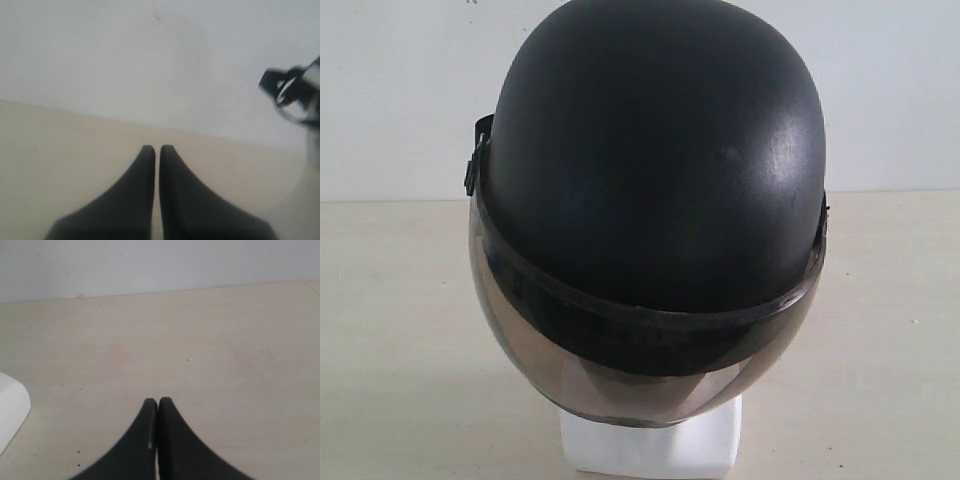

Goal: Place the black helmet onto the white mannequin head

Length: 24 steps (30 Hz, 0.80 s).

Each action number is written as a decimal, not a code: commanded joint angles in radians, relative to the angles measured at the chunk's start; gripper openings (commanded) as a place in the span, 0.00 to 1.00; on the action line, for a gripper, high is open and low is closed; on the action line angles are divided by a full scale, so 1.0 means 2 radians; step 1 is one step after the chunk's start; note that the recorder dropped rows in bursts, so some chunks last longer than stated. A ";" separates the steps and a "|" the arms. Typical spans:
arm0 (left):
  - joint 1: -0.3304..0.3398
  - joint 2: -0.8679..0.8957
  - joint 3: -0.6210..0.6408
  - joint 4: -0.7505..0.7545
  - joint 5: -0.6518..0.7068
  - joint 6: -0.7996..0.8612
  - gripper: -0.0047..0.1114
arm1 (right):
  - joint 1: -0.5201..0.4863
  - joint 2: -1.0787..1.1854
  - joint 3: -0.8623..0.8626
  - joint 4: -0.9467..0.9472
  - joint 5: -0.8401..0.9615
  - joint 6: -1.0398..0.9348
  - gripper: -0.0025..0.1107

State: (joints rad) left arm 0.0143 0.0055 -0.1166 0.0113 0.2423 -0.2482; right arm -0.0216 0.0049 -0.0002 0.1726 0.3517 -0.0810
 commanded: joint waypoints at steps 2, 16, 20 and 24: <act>0.002 -0.003 0.058 0.002 0.001 0.082 0.08 | -0.002 -0.002 0.000 -0.001 -0.004 -0.002 0.02; 0.002 -0.003 0.058 -0.009 0.026 0.084 0.08 | -0.002 -0.002 0.000 -0.001 -0.010 -0.002 0.02; 0.002 -0.003 0.058 -0.080 0.026 0.084 0.08 | -0.002 -0.002 0.000 -0.001 -0.010 -0.002 0.02; 0.002 -0.003 0.058 -0.074 0.026 0.084 0.08 | -0.002 -0.002 0.000 -0.001 -0.010 -0.002 0.02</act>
State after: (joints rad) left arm 0.0143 0.0032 -0.0035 -0.1314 0.2920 -0.0841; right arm -0.0216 0.0049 -0.0002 0.1726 0.3458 -0.0787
